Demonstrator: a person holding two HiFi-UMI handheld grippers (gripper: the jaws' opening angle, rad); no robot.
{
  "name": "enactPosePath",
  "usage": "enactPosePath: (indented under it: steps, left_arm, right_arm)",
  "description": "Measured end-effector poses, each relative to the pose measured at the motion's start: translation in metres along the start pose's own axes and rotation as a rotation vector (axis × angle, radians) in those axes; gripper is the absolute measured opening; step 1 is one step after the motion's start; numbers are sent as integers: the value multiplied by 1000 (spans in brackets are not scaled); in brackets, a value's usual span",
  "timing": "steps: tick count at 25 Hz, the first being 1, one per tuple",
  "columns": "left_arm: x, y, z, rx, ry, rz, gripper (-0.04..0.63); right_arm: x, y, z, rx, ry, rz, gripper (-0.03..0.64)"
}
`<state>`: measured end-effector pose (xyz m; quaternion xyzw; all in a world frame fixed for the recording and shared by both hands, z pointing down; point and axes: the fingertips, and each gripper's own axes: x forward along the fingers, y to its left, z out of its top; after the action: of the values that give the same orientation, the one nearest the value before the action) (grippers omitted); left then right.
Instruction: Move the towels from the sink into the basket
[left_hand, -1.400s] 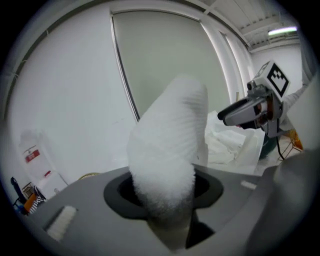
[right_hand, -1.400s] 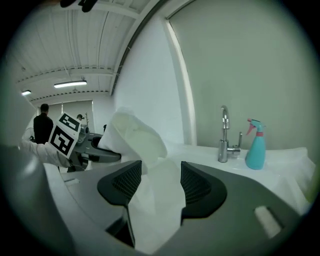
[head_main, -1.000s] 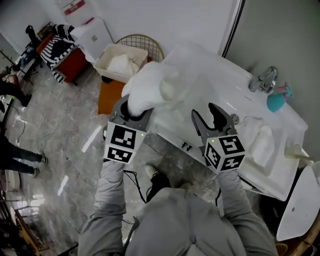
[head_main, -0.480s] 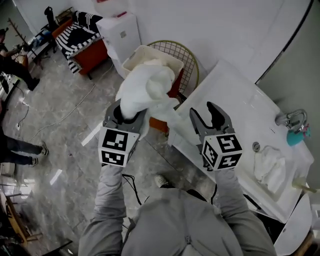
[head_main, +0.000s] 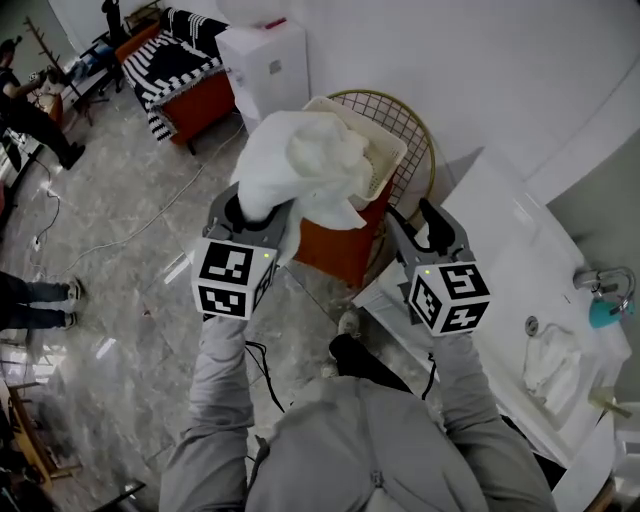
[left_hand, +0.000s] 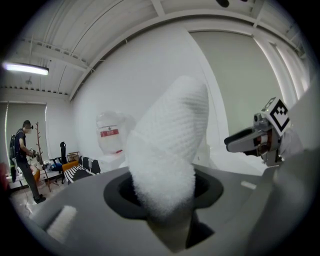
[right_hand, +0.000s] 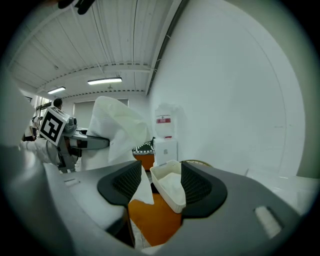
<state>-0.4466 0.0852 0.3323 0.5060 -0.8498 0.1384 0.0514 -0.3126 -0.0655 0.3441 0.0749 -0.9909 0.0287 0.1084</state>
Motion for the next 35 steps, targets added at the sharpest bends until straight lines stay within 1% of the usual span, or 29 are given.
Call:
enactPosePath:
  steps: [7, 13, 18, 23, 25, 27, 29, 33, 35]
  left_arm:
    - [72, 36, 1, -10, 8, -32, 247]
    - [145, 58, -7, 0, 50, -59, 247]
    - [210, 66, -22, 47, 133, -114, 247]
    - [264, 61, -44, 108, 221, -191, 247]
    - [286, 57, -56, 149, 252, -230, 247]
    - [306, 51, -73, 218, 295, -278, 247]
    - [325, 42, -94, 312, 347, -340, 247]
    - [360, 30, -143, 525, 442, -462, 247]
    - [373, 26, -167, 612, 483, -514, 249]
  right_arm:
    - [68, -18, 8, 23, 4, -2, 229]
    - [118, -48, 19, 53, -1, -21, 229]
    - [143, -73, 22, 80, 19, -65, 229]
    - [153, -97, 15, 105, 46, -138, 229]
    - [156, -107, 11, 115, 56, -180, 230]
    - [160, -116, 8, 127, 67, -225, 229]
    - [164, -125, 5, 138, 80, -265, 229]
    - [171, -143, -4, 156, 119, -346, 229]
    - [174, -150, -9, 165, 138, -382, 229]
